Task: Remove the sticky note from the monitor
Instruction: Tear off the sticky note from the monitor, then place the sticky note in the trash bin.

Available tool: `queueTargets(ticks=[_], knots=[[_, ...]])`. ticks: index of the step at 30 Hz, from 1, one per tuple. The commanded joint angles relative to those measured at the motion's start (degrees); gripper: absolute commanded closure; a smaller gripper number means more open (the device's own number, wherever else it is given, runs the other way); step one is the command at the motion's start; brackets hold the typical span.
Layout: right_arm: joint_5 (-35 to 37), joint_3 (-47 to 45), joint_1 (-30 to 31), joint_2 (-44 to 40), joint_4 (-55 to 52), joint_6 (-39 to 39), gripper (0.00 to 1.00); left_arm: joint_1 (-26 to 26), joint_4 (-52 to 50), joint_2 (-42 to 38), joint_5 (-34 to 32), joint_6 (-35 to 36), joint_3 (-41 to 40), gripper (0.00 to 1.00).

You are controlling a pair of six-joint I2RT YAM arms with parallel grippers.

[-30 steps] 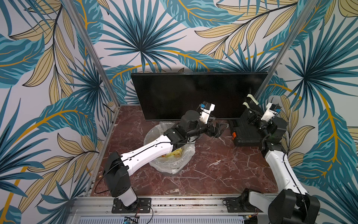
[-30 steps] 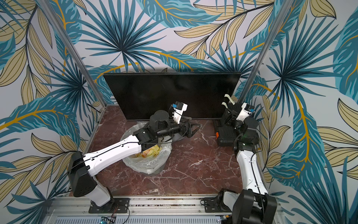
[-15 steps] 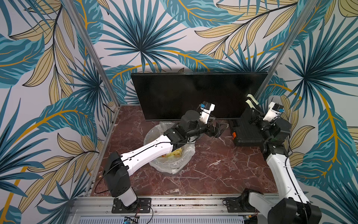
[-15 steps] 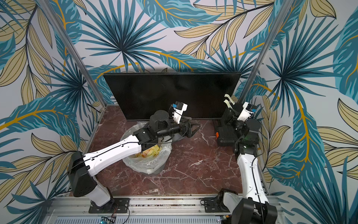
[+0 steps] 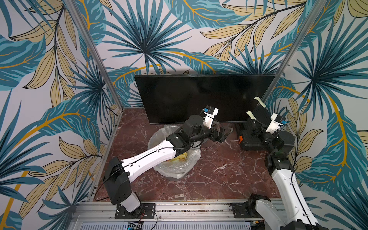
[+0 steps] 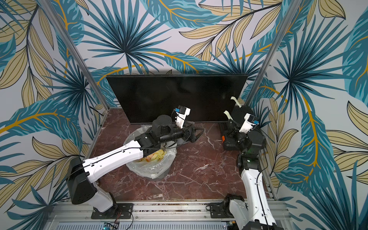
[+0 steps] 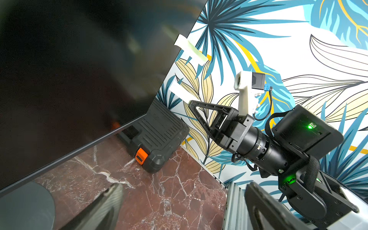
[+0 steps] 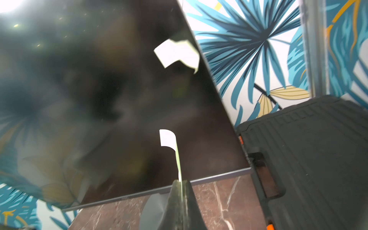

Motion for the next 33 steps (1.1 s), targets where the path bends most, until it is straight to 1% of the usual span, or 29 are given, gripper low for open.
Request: queueTargets(ticks=[1, 3, 7, 15, 17, 18, 24, 28, 33], knots=[[0.4, -1.5, 2.7, -2.9, -2.3, 1.2, 1.00, 0.2, 0.6, -4.4, -2.7, 0.3, -2.0, 0.00], [1.1, -1.4, 5.6, -4.3, -3.6, 1.4, 1.00, 0.2, -0.1, -6.4, -4.4, 0.6, -3.2, 0.00], [4.3, -0.5, 13.6, -6.7, -7.9, 0.2, 1.00, 0.2, -1.9, -11.2, -8.5, 1.4, -5.9, 0.00], [8.3, 2.1, 26.0, -6.3, -10.2, 0.6, 1.00, 0.2, -10.2, -20.2, -17.0, 1.6, -9.0, 0.00], [9.7, 3.6, 29.6, -5.3, -11.3, -0.4, 1.00, 0.4, -11.0, -22.7, -18.4, 1.1, -10.7, 0.00], [10.5, 4.5, 31.6, -4.6, -11.7, -0.8, 1.00, 0.5, -11.4, -24.1, -20.6, 0.7, -11.5, 0.00], [14.2, 9.1, 42.4, 1.1, -12.5, -3.1, 1.00, 1.6, -16.6, -32.6, -28.7, -0.6, -14.7, 0.00], [16.8, 12.2, 49.5, 5.7, -12.3, -5.2, 1.00, 4.0, -19.2, -37.6, -31.1, -2.4, -15.9, 0.00], [18.8, 16.5, 56.5, 10.3, -13.2, -7.2, 1.00, 7.4, -26.2, -42.0, -32.9, -4.1, -15.5, 0.00]])
